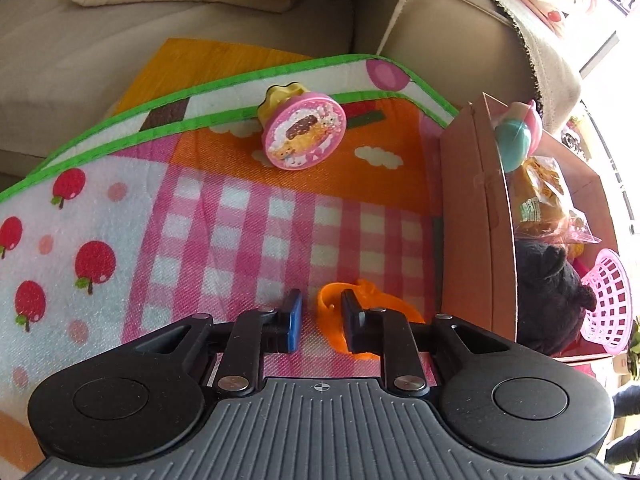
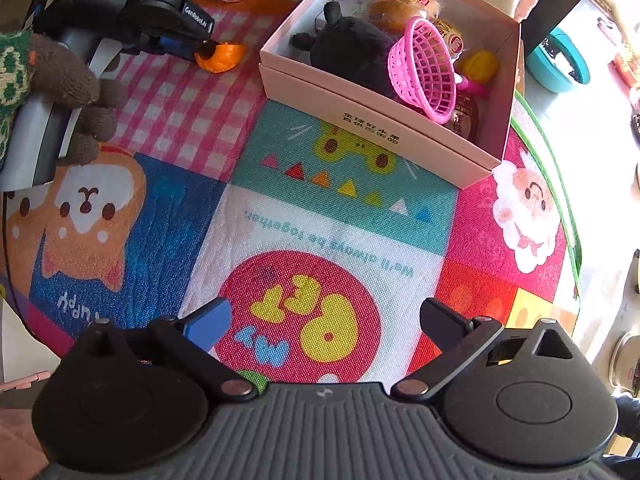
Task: Organize objects
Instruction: 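Hold the orange cup toy above the mat with the left gripper, then grasp the pink round cake toy with the right gripper while the left carries the orange cup to the box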
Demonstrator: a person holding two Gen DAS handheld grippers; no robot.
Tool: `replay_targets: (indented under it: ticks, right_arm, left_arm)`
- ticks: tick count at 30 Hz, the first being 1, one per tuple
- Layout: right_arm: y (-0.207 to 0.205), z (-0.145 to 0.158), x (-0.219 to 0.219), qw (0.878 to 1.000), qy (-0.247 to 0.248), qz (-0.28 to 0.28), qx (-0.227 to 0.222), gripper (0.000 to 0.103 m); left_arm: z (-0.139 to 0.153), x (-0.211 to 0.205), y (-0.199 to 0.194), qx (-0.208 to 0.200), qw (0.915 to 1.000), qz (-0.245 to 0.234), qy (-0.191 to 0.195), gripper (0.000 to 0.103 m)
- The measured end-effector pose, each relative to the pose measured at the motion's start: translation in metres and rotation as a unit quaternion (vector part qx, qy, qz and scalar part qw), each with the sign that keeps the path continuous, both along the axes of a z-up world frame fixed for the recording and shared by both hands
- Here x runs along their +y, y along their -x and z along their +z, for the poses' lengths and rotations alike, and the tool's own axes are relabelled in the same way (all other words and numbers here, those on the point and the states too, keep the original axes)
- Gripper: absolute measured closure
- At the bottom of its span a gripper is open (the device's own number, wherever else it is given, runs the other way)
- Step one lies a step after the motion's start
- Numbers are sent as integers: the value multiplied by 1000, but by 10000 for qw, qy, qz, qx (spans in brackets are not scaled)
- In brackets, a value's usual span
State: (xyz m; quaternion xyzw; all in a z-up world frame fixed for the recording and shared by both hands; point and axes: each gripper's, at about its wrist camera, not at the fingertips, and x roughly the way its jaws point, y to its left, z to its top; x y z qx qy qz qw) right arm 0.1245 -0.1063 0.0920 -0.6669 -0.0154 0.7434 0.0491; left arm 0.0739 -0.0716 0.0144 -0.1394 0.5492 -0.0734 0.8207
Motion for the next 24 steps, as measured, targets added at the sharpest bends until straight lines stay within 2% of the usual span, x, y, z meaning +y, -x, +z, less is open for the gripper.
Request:
replay_targets:
  ticks: [5, 11, 17, 22, 24]
  right_arm:
    - [10, -2, -13, 9998, -72, 201, -38, 3]
    - [35, 4, -21, 9991, -224, 320, 147, 3]
    - [89, 19, -32, 9976, -38, 356, 600, 2]
    - [171, 14, -65, 9892, -56, 933, 1132, 3]
    - [207, 5, -79, 9852, -99, 1109, 1301, 10]
  left_arm:
    - [0, -4, -4, 381, 9985, -375, 94, 88]
    - [10, 13, 14, 305, 9972, -649, 199, 88]
    - [23, 74, 60, 522, 9975, 62, 463, 88]
    - [21, 124, 110, 902, 9929, 601, 491, 88]
    - [20, 137, 126, 1001, 9907, 758, 522, 88]
